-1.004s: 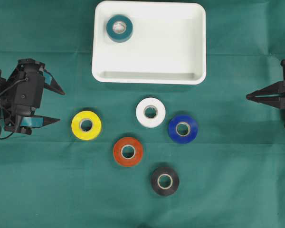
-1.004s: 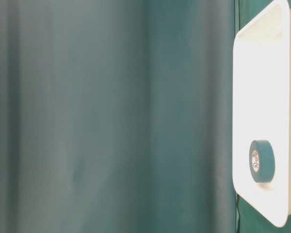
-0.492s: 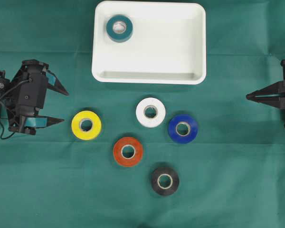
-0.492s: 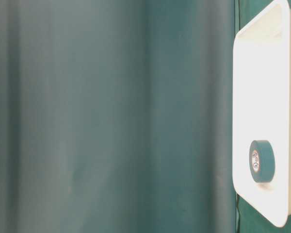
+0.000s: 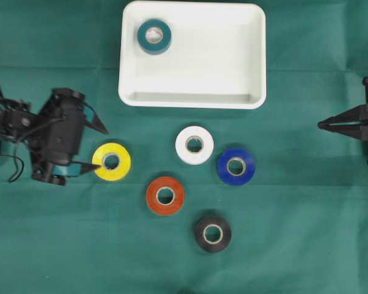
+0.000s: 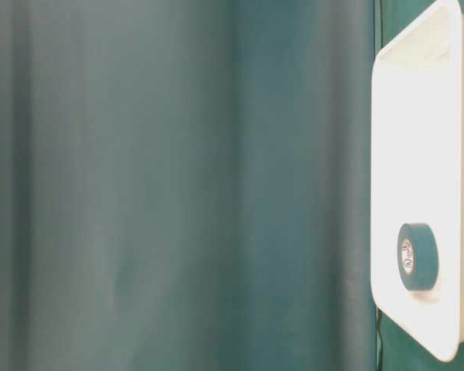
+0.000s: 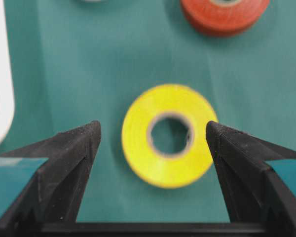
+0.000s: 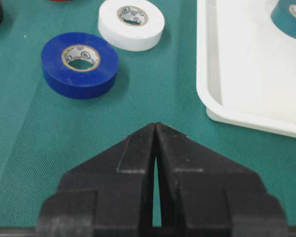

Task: Put the tape into the white case with the left arm.
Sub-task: 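Reach the left gripper past the yellow roll to the red roll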

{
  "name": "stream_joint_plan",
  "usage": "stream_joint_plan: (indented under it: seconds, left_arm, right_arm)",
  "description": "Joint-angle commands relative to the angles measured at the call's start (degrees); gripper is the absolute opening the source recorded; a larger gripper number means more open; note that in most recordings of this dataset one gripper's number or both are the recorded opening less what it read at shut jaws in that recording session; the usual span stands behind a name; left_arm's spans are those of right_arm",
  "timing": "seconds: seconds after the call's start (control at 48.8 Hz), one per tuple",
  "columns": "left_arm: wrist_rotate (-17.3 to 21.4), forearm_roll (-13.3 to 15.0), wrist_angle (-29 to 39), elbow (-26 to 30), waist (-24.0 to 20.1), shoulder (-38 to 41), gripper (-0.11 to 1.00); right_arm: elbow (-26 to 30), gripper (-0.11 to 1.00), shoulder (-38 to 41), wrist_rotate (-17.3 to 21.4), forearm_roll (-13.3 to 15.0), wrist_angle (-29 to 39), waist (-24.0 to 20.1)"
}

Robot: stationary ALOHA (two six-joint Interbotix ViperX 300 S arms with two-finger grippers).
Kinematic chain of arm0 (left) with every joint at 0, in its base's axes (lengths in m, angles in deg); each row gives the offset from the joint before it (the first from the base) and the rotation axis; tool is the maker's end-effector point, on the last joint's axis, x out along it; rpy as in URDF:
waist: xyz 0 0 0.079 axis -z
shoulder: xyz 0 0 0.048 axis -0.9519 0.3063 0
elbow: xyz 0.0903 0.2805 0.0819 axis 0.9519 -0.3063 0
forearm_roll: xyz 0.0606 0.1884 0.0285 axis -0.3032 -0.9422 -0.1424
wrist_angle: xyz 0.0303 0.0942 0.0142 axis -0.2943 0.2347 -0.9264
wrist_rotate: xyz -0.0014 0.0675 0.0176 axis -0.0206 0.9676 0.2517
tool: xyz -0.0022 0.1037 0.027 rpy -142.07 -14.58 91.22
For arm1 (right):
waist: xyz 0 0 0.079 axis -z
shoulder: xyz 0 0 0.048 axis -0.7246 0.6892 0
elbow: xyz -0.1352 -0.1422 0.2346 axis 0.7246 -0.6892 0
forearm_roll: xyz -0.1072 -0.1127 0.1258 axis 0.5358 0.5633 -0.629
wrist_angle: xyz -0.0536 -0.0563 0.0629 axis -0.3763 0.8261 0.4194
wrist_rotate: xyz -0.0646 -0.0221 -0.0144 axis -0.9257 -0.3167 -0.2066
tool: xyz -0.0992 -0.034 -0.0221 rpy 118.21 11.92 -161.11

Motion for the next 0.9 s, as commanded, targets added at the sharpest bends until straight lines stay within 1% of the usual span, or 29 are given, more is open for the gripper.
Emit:
stream_joint_plan:
  seconds: [0.0, 0.184, 0.389, 0.717, 0.881]
  left_arm:
    - [-0.09, 0.09, -0.44, 3.78, 0.53, 2.64, 0.84]
    - [-0.18, 0.18, -0.53, 8.7, 1.14, 8.88, 0.84]
    - [-0.35, 0.18, -0.53, 13.45, 1.76, 13.97, 0.84]
    - [-0.35, 0.09, -0.53, 19.34, 3.16, 20.83, 0.84]
    - [-0.35, 0.18, -0.44, 21.18, 3.25, 23.2, 0.84]
  right_arm:
    - [0.7, -0.09, 0.26, -0.09, 0.0, -0.53, 0.0]
    - [0.7, -0.09, 0.26, -0.09, 0.0, -0.62, 0.0]
    - [0.62, -0.09, 0.26, -0.09, 0.0, -0.53, 0.09]
    - [0.62, -0.09, 0.26, -0.09, 0.0, -0.62, 0.09]
    - [0.62, -0.09, 0.26, -0.09, 0.0, -0.53, 0.0]
